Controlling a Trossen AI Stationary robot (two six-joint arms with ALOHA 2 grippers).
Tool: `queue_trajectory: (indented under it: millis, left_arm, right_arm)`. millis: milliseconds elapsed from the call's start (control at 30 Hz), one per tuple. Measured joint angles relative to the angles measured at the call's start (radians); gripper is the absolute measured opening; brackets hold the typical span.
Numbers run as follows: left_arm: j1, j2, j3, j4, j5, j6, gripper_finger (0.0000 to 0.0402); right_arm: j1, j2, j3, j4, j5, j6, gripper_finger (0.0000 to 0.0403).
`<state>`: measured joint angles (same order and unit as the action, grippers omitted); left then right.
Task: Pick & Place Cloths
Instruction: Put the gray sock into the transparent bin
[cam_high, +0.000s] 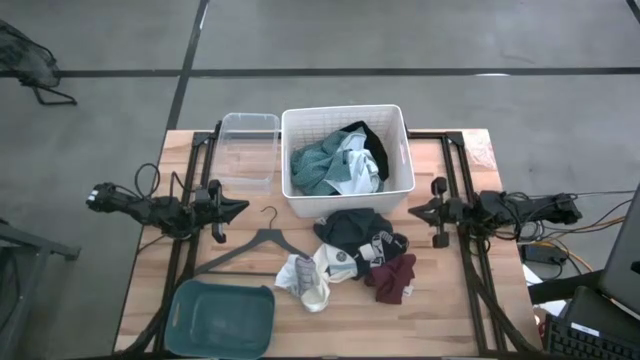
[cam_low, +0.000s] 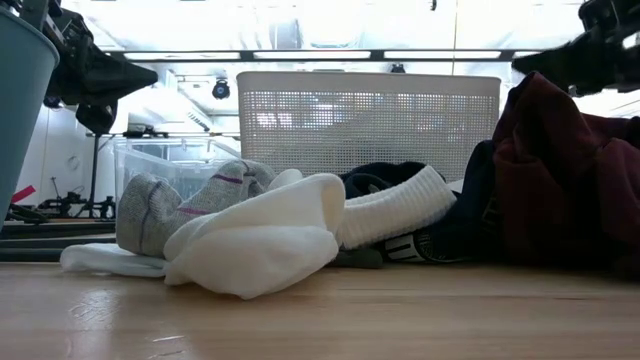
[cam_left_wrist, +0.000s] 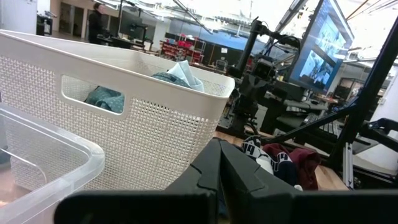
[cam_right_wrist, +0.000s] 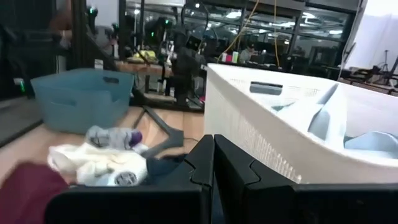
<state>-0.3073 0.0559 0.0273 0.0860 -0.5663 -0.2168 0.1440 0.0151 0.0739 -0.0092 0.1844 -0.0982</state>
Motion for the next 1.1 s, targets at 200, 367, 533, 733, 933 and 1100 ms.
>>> queue_trajectory:
  millis: [200,367,533,733,933,1100]
  left_arm:
    - [0.000,0.000,0.000,0.000,0.000,0.000,0.0010]
    - [0.000,0.000,0.000,0.000,0.000,0.000,0.0010]
    - [0.000,0.000,0.000,0.000,0.000,0.000,0.0010]
    - [0.000,0.000,0.000,0.000,0.000,0.000,0.0010]
    - [0.000,0.000,0.000,0.000,0.000,0.000,0.0010]
    - [0.000,0.000,0.000,0.000,0.000,0.000,0.0010]
  right_arm:
    - [0.000,0.000,0.037,0.099,0.026,-0.113,0.0008]
    - [0.000,0.000,0.073,0.092,0.029,-0.256,0.0008]
    - [0.000,-0.001,0.085,0.094,0.028,-0.155,0.0008]
    - [0.000,0.000,0.081,0.093,0.028,-0.046,0.0008]
    - [0.000,0.000,0.081,0.093,0.027,-0.066,0.0008]
    - [0.000,0.000,0.081,0.093,0.026,-0.054,0.0008]
